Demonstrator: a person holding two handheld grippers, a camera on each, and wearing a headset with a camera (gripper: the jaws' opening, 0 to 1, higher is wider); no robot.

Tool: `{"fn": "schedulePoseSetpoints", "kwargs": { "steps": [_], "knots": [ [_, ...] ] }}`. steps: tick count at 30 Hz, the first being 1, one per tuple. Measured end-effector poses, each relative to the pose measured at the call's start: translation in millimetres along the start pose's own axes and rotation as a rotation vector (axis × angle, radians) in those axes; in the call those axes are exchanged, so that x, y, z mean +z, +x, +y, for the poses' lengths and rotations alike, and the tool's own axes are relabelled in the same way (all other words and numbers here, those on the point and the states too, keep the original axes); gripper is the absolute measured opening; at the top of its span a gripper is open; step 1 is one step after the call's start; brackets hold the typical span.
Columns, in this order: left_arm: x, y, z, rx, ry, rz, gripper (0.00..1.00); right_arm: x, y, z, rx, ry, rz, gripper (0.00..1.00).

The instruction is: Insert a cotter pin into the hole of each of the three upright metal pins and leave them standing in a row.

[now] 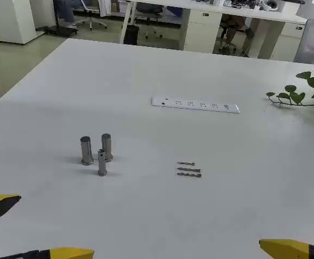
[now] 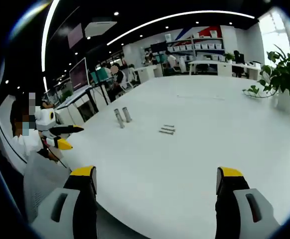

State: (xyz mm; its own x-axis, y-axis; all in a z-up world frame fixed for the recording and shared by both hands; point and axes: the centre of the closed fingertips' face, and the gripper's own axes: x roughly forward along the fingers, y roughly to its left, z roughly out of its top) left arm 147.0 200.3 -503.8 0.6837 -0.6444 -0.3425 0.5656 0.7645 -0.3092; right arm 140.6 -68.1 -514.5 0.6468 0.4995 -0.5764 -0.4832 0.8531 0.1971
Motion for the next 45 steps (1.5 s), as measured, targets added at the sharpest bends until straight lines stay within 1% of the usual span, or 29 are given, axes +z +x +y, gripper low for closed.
{"fn": "schedulePoseSetpoints", "kwargs": {
  "steps": [4, 6, 7, 8, 9, 10, 11, 14, 16, 20, 28, 30, 35, 37, 45],
  "knots": [
    [1.8, -1.4, 1.6, 0.008, 0.005, -0.001, 0.99, 4.1, 1.5, -0.6, 0.004, 0.001, 0.0, 0.99],
    [0.3, -2.1, 3.1, 0.017, 0.015, 0.012, 0.99, 6.1, 2.2, 0.0, 0.01, -0.005, -0.006, 0.99],
    [-1.8, -2.3, 4.2, 0.023, 0.026, 0.026, 0.99, 6.8, 2.7, -0.2, 0.009, -0.01, -0.006, 0.98],
    [-6.3, -2.6, 5.9, 0.032, 0.044, 0.054, 0.99, 7.1, 3.3, -0.3, 0.009, -0.016, -0.001, 0.98],
    [-10.2, -2.7, 6.6, 0.035, 0.052, 0.075, 0.99, 7.0, 3.8, -0.1, 0.01, -0.019, 0.003, 0.98],
    [-16.4, -2.6, 7.2, 0.036, 0.057, 0.106, 0.99, 7.1, 4.8, -0.1, 0.014, -0.022, 0.008, 0.98],
    [-18.7, -2.1, 7.4, 0.037, 0.06, 0.114, 0.99, 7.3, 5.4, -0.2, 0.015, -0.022, 0.01, 0.98],
    [-22.2, -2.5, 7.7, 0.041, 0.054, 0.12, 0.99, 8.7, 6.6, -1.4, 0.014, -0.026, 0.016, 0.98],
    [-22.0, -2.7, 6.5, 0.039, 0.043, 0.113, 0.99, 10.1, 7.0, -2.3, 0.014, -0.026, 0.017, 0.98],
    [-21.9, -3.1, 5.9, 0.039, 0.044, 0.112, 0.99, 11.2, 8.8, -2.9, 0.013, -0.029, 0.021, 0.98],
    [-25.1, -2.3, 7.7, 0.038, 0.046, 0.133, 0.99, 6.4, 9.9, -5.9, 0.006, -0.021, 0.035, 0.98],
    [-24.6, -1.4, 7.1, 0.033, 0.036, 0.127, 0.99, 5.4, 9.5, -7.5, 0.0, -0.02, 0.037, 0.98],
    [-25.8, 0.4, 7.4, 0.032, 0.029, 0.141, 0.99, 4.8, 9.0, -9.9, -0.005, -0.014, 0.037, 0.98],
    [-24.9, 0.9, 7.5, 0.032, 0.026, 0.138, 0.99, 4.5, 9.1, -9.8, -0.006, -0.015, 0.038, 0.98],
    [-24.7, 1.6, 10.7, 0.039, 0.034, 0.154, 0.99, 5.6, 12.8, -10.5, -0.005, -0.011, 0.042, 0.98]
  ]
}}
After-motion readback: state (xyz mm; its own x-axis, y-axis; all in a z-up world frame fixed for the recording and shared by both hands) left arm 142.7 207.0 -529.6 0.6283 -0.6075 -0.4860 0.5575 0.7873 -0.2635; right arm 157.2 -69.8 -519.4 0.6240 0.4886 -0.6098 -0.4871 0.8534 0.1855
